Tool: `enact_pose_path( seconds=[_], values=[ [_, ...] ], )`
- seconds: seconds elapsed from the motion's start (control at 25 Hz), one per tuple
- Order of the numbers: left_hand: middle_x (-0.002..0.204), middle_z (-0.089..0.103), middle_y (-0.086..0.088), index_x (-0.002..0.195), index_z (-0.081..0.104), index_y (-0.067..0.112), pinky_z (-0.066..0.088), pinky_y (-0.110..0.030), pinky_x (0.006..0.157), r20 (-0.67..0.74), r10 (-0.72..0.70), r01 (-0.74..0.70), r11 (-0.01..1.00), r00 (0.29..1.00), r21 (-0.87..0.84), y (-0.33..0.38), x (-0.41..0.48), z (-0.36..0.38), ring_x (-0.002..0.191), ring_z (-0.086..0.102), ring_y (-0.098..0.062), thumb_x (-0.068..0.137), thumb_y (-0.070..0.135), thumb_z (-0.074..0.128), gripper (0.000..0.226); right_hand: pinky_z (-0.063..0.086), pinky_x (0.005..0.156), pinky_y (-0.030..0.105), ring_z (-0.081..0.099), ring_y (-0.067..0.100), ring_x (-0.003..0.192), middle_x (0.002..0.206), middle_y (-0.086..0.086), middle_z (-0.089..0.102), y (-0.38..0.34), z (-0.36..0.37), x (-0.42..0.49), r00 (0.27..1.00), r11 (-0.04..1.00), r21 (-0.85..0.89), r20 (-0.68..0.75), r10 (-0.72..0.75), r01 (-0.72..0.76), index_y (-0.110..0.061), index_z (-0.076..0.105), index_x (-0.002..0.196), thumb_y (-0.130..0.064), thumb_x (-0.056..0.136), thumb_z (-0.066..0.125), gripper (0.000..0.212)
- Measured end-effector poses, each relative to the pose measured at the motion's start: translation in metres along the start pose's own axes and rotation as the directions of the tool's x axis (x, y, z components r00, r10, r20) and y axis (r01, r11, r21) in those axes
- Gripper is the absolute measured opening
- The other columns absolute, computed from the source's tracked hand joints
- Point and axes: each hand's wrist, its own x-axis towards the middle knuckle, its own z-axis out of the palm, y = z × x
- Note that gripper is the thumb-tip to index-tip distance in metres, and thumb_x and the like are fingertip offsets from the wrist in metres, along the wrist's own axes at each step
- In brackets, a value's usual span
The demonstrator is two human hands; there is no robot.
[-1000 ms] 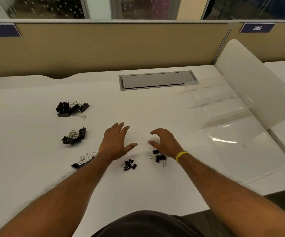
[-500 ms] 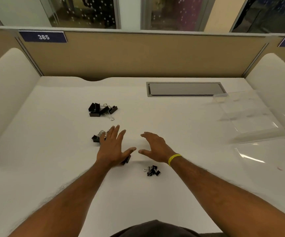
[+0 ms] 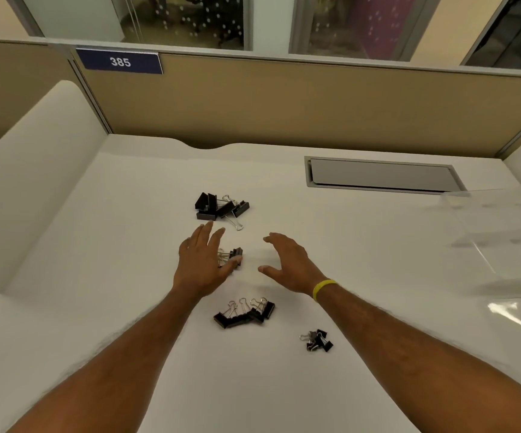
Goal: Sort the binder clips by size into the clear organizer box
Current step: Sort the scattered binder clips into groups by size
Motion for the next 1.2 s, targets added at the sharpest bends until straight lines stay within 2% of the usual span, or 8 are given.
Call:
enact_pose_path(
  seconds=[0.16, 0.24, 0.48, 0.6, 0.8, 0.88, 1.0, 1.2],
  values=[
    [0.157, 0.027, -0.009, 0.147, 0.034, 0.018, 0.03, -0.048, 0.111, 0.036, -0.064, 0.068, 0.988, 0.997, -0.136, -0.021, 0.032, -0.005, 0.145, 0.023, -0.024, 0.088, 0.057, 0.055, 0.074, 0.02, 0.117, 0.036, 0.025, 0.02, 0.144, 0.157, 0.002, 0.028, -0.006, -0.007, 0.037, 1.0, 1.0, 0.01, -0.018, -0.014, 0.014, -0.02, 0.033, 0.146, -0.04, 0.088, 0.065, 0.069],
    [0.158, 0.027, -0.009, 0.147, 0.033, 0.017, 0.029, -0.049, 0.11, 0.051, -0.084, 0.091, 0.985, 0.995, -0.148, -0.032, 0.047, -0.004, 0.145, 0.023, -0.024, 0.088, 0.053, 0.059, 0.074, 0.022, 0.116, 0.036, 0.026, 0.021, 0.143, 0.156, 0.003, 0.029, -0.009, -0.009, 0.057, 1.0, 1.0, 0.009, -0.017, -0.013, 0.013, -0.019, 0.034, 0.146, -0.038, 0.088, 0.066, 0.069],
    [0.159, 0.021, -0.007, 0.149, 0.029, 0.017, 0.027, -0.051, 0.111, 0.126, -0.095, 0.112, 0.984, 0.988, -0.137, -0.054, 0.079, 0.003, 0.146, 0.02, -0.025, 0.089, 0.04, 0.062, 0.073, 0.035, 0.109, 0.037, 0.038, 0.025, 0.134, 0.146, 0.007, 0.041, -0.017, -0.002, 0.121, 0.998, 0.998, -0.036, -0.033, 0.049, -0.05, -0.013, 0.041, 0.141, -0.041, 0.085, 0.069, 0.069],
    [0.159, 0.02, -0.005, 0.149, 0.03, 0.017, 0.028, -0.051, 0.111, 0.136, -0.088, 0.11, 0.981, 0.987, -0.162, -0.063, 0.088, 0.007, 0.145, 0.02, -0.026, 0.09, 0.031, 0.061, 0.068, 0.038, 0.107, 0.04, 0.039, 0.029, 0.133, 0.146, 0.009, 0.039, -0.025, 0.006, 0.15, 1.0, 0.994, -0.106, 0.001, 0.021, -0.021, -0.014, 0.039, 0.142, -0.042, 0.083, 0.071, 0.073],
    [0.159, 0.021, -0.004, 0.146, 0.034, 0.017, 0.032, -0.052, 0.107, 0.078, -0.102, 0.116, 0.969, 0.992, -0.218, -0.07, 0.089, 0.016, 0.143, 0.022, -0.026, 0.089, 0.009, 0.055, 0.061, 0.035, 0.109, 0.051, 0.022, 0.038, 0.141, 0.155, 0.019, 0.017, -0.032, 0.031, 0.173, 0.998, 0.984, -0.166, 0.014, 0.063, -0.059, -0.026, 0.031, 0.146, -0.05, 0.082, 0.067, 0.078],
    [0.158, 0.022, -0.005, 0.145, 0.036, 0.016, 0.032, -0.051, 0.107, 0.04, -0.107, 0.113, 0.967, 0.993, -0.227, -0.073, 0.086, 0.018, 0.143, 0.023, -0.026, 0.09, 0.007, 0.053, 0.058, 0.034, 0.109, 0.055, 0.016, 0.041, 0.143, 0.155, 0.02, 0.015, -0.032, 0.04, 0.177, 0.997, 0.975, -0.21, 0.007, 0.074, -0.071, -0.028, 0.031, 0.146, -0.053, 0.083, 0.065, 0.076],
    [0.157, 0.026, -0.006, 0.143, 0.04, 0.014, 0.031, -0.05, 0.108, -0.002, -0.144, 0.139, 0.955, 0.99, -0.264, -0.077, 0.082, 0.022, 0.143, 0.024, -0.026, 0.091, 0.007, 0.052, 0.053, 0.038, 0.105, 0.052, 0.025, 0.042, 0.138, 0.15, 0.02, 0.024, -0.033, 0.045, 0.181, 0.997, 0.964, -0.255, -0.014, 0.078, -0.079, -0.025, 0.038, 0.143, -0.049, 0.086, 0.061, 0.066],
    [0.152, 0.035, -0.007, 0.138, 0.045, 0.012, 0.031, -0.048, 0.109, -0.059, -0.163, 0.136, 0.939, 0.985, -0.315, -0.079, 0.078, 0.024, 0.139, 0.031, -0.026, 0.094, 0.013, 0.053, 0.046, 0.049, 0.08, 0.039, 0.045, 0.031, 0.116, 0.121, 0.012, 0.05, -0.029, 0.04, 0.178, 0.996, 0.979, -0.192, -0.074, 0.053, -0.066, -0.017, 0.052, 0.128, -0.026, 0.089, 0.055, 0.041]
  ],
)
